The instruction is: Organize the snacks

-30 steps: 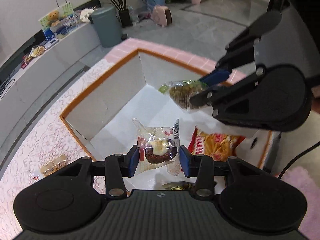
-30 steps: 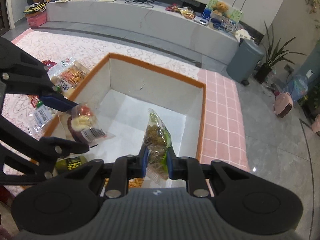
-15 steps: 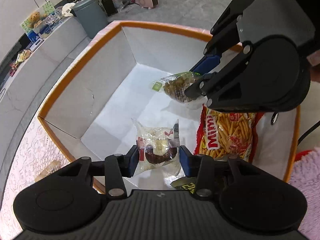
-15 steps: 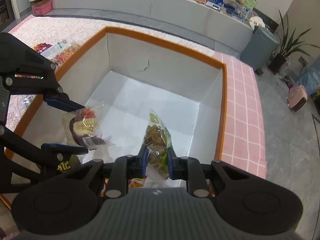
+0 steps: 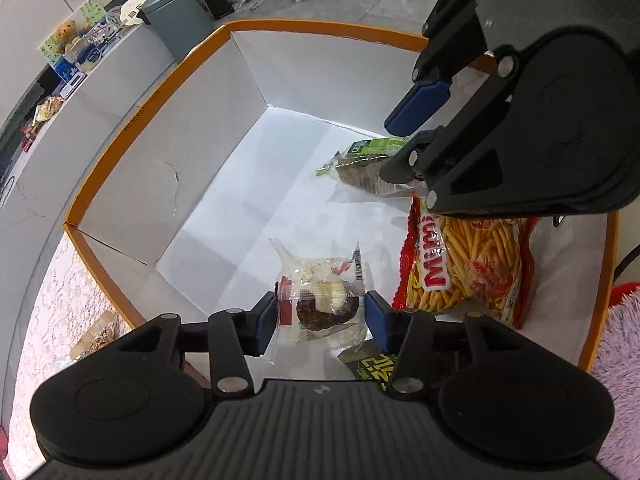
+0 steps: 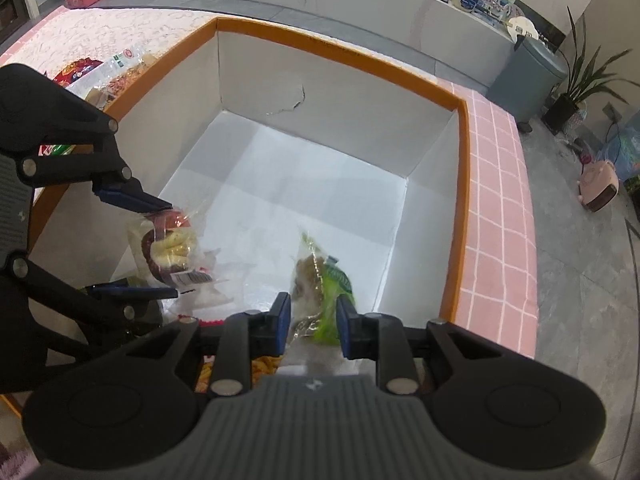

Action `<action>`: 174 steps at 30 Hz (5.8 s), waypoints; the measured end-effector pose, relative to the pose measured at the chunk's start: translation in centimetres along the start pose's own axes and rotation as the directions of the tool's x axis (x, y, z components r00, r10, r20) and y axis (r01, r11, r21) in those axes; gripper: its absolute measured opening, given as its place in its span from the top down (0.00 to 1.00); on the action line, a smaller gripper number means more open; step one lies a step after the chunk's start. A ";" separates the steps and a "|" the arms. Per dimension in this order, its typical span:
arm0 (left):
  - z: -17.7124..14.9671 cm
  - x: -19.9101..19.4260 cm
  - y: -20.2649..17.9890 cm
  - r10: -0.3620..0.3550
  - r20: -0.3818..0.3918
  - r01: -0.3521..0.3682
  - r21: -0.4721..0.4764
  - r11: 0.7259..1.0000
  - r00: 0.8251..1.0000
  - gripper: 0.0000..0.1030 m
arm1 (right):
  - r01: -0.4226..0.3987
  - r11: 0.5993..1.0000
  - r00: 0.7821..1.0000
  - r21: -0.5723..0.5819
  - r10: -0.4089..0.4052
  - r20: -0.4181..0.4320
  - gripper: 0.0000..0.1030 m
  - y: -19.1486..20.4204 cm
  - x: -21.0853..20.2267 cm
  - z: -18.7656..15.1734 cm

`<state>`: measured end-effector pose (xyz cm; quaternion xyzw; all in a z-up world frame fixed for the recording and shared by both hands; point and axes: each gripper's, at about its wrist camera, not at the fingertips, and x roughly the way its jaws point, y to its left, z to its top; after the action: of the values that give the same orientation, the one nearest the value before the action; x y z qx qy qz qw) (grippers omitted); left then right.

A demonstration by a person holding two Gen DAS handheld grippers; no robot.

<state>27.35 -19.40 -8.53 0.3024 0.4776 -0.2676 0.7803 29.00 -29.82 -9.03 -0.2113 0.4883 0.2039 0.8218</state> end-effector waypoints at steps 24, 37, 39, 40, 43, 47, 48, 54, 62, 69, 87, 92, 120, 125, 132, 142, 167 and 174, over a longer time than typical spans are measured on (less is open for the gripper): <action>-5.7 -11.1 2.3 0.116 0.194 -0.062 -0.264 0.963 0.974 0.31 | 0.003 0.978 0.986 0.209 -0.037 0.162 0.51 3.1 -8.1 -1.2; -13.1 -15.4 5.0 0.287 0.243 -0.135 -0.499 0.856 0.927 0.31 | -0.005 0.960 0.926 0.281 -0.102 0.363 0.41 10.8 -11.7 -2.0; -14.5 -15.7 5.5 0.303 0.241 -0.134 -0.534 0.834 0.922 0.31 | -0.021 0.957 0.915 0.288 -0.098 0.392 0.41 12.2 -11.9 -1.9; -15.2 -15.9 5.7 0.309 0.240 -0.132 -0.553 0.823 0.920 0.31 | -0.031 0.955 0.908 0.293 -0.096 0.409 0.41 12.9 -11.9 -1.9; -17.5 -16.3 6.1 0.350 0.225 -0.154 -0.599 0.786 0.909 0.31 | -0.049 0.952 0.894 0.303 -0.093 0.439 0.41 14.9 -11.4 -1.5; -20.3 -16.4 6.8 0.373 0.215 -0.158 -0.640 0.752 0.903 0.31 | -0.078 0.953 0.893 0.294 -0.064 0.445 0.41 17.6 -10.2 -1.2; -20.9 -16.3 6.9 0.373 0.213 -0.153 -0.651 0.743 0.903 0.31 | -0.093 0.951 0.894 0.296 -0.051 0.444 0.41 18.1 -9.8 -1.2; -24.6 -15.1 8.6 0.344 0.194 -0.100 -0.728 0.678 0.919 0.31 | -0.124 0.946 0.893 0.300 -0.025 0.449 0.42 20.8 -7.4 -1.0; -27.8 -13.4 10.4 0.320 0.212 -0.038 -0.779 0.626 0.923 0.32 | -0.095 0.965 0.894 0.245 -0.025 0.447 0.42 23.8 -4.4 1.0; -28.2 -11.5 13.1 0.302 0.203 -0.024 -0.795 0.607 0.931 0.32 | -0.122 0.966 0.913 0.226 0.020 0.408 0.43 24.5 -1.8 3.2; -27.2 -4.4 20.8 0.225 0.242 -0.005 -0.669 0.743 0.944 0.20 | -0.163 0.960 0.941 0.229 0.081 0.330 0.49 24.3 4.9 8.9; -27.6 -3.1 22.4 0.162 0.276 0.087 -0.710 0.699 0.948 0.20 | -0.190 0.950 0.946 0.247 0.110 0.305 0.53 24.1 6.4 9.7; -29.0 -8.4 14.4 0.152 0.041 -0.090 -0.645 0.759 0.987 0.45 | -0.209 0.959 0.943 0.193 0.146 0.300 0.98 24.2 3.8 6.1; -26.9 -9.2 13.3 0.135 0.153 -0.033 -0.536 0.844 0.979 0.34 | -0.173 0.963 0.947 0.207 0.105 0.305 0.87 23.2 3.4 4.7; -25.3 -6.5 12.1 0.044 0.149 0.022 -0.413 0.910 0.988 0.32 | -0.168 0.959 0.950 0.227 0.097 0.297 0.68 22.5 3.7 3.9; -25.8 -4.7 13.4 0.041 0.078 -0.007 -0.396 0.918 0.996 0.22 | -0.178 0.959 0.951 0.223 0.109 0.289 0.57 22.6 4.4 4.0; -24.7 -3.4 13.4 0.036 0.127 0.027 -0.465 0.885 0.991 0.21 | -0.171 0.931 0.968 0.322 0.098 0.231 0.37 22.4 6.6 4.9; -25.0 -4.2 12.5 0.079 0.119 -0.007 -0.511 0.859 0.990 0.36 | -0.177 0.927 0.970 0.330 0.109 0.215 0.39 22.1 6.1 4.7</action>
<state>19.97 7.74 -11.03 0.0771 0.4704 -0.1343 0.8688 23.07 -8.22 -15.69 -0.0060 0.4488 0.1938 0.8724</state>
